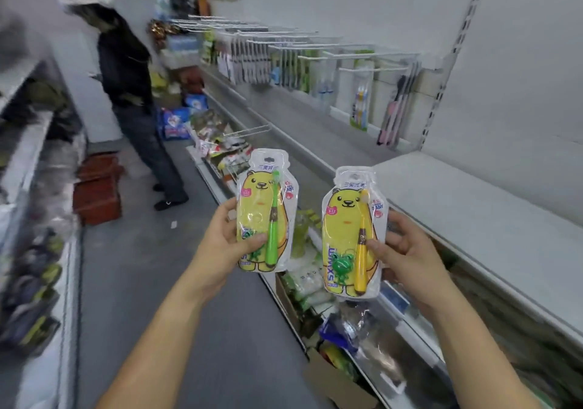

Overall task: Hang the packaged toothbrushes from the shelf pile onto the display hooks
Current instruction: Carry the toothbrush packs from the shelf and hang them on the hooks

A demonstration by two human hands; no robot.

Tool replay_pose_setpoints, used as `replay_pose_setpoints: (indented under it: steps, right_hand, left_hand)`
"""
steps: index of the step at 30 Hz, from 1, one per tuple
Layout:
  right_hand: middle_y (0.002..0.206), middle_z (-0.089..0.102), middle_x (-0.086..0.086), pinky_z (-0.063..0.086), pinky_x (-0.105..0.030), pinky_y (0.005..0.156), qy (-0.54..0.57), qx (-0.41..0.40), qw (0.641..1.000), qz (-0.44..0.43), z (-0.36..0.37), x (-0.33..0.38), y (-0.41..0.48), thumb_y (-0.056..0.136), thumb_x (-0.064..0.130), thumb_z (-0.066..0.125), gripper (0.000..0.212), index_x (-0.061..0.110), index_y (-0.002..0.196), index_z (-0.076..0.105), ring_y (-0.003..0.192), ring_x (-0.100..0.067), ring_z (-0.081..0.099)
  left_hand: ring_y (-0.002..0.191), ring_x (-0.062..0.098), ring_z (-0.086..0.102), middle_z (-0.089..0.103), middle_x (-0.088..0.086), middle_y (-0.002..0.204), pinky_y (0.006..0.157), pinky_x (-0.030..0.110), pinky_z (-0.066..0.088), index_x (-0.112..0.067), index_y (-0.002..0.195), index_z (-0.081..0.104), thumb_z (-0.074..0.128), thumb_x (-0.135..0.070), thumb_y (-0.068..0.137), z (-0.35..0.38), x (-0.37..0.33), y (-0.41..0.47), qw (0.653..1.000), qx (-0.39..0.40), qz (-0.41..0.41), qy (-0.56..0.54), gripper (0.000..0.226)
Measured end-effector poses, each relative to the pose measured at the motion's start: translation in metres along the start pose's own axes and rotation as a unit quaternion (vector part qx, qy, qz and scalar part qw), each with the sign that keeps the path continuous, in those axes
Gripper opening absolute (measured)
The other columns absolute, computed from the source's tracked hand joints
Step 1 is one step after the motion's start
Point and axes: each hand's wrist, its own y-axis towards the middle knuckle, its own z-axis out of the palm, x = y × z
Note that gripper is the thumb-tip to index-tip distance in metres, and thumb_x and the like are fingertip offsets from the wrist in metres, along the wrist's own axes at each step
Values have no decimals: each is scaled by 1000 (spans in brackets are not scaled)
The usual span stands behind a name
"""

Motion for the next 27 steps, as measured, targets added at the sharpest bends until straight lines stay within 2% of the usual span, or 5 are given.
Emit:
replay_pose_setpoints:
  steps: [7,14,19,24,27]
  right_hand:
    - [105,78,-11,61,-52,67,-13,84,996,11,130,-16,73,95,4,62,35,23,124,54,90,-36,75]
    - [105,78,-11,59,-45,64,-5,93,995,16,247,-13,140,96,2,60,33,20,123,54,86,-29,75]
    - [102,78,-8,57,-41,64,-9,85,996,8,291,-8,173,97,5,60,31,25,121,55,85,-31,76]
    - [101,78,-12,58,-48,66,1,60,998,6,318,-12,214,91,8,65,33,24,119,57,80,-30,76]
    - [101,78,-12,56,-54,71,10,57,998,7,330,-19,242,85,25,71,34,28,116,58,84,-35,76]
  left_hand:
    - [114,36,69,73,11,122,86,47,61,-21,140,43,86,-7,73,-134,12,11,998,-63,-13,-13,82]
    - [108,30,73,74,9,121,81,44,62,-25,137,45,101,-47,45,-250,8,51,995,-94,-23,-16,110]
    - [103,25,74,75,8,117,76,36,62,-27,131,48,101,-46,46,-302,3,80,994,-103,-17,-30,103]
    - [110,31,71,75,8,119,78,37,62,-31,133,49,85,-5,75,-339,13,122,993,-107,-13,-41,73]
    - [114,30,70,72,10,124,84,43,62,-31,139,47,91,-16,70,-359,21,156,994,-95,-18,-44,83]
